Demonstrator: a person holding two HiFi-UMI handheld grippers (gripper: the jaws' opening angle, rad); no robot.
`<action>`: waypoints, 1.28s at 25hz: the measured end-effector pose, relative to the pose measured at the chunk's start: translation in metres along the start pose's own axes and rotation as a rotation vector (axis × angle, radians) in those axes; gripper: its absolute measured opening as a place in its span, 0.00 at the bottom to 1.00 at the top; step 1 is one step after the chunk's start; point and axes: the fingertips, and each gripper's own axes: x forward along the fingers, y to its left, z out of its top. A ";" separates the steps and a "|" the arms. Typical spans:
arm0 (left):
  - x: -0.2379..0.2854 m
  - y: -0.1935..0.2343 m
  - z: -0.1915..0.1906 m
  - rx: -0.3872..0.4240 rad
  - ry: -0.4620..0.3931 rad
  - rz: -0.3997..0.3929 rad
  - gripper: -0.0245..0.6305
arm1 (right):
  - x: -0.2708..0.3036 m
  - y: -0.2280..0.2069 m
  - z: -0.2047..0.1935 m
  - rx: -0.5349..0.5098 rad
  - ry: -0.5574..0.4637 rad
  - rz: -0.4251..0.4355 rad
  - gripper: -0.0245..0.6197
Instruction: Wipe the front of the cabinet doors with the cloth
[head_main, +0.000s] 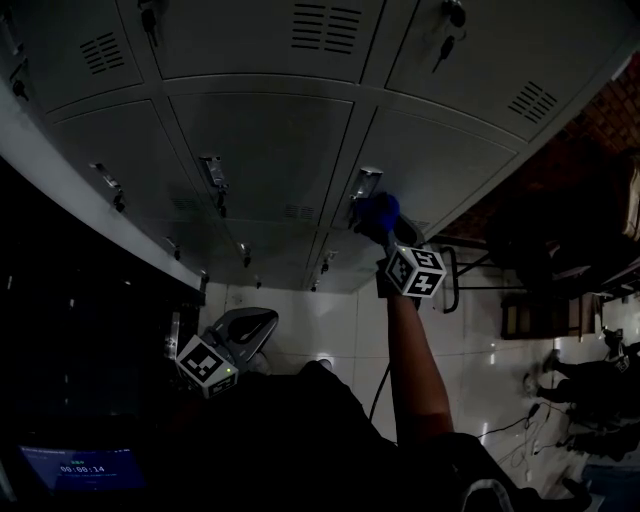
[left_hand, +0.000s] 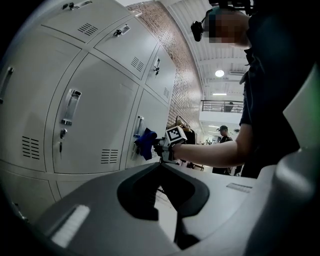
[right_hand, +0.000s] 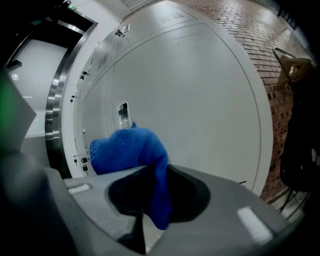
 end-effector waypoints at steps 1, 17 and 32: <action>0.003 -0.001 0.000 0.003 0.002 -0.006 0.04 | -0.002 -0.007 -0.001 0.006 0.001 -0.012 0.15; 0.046 -0.020 0.003 0.002 0.008 -0.056 0.04 | -0.055 -0.136 0.001 0.065 -0.016 -0.228 0.15; 0.057 -0.028 0.005 0.003 0.006 -0.067 0.04 | -0.073 -0.136 -0.011 0.069 -0.024 -0.246 0.15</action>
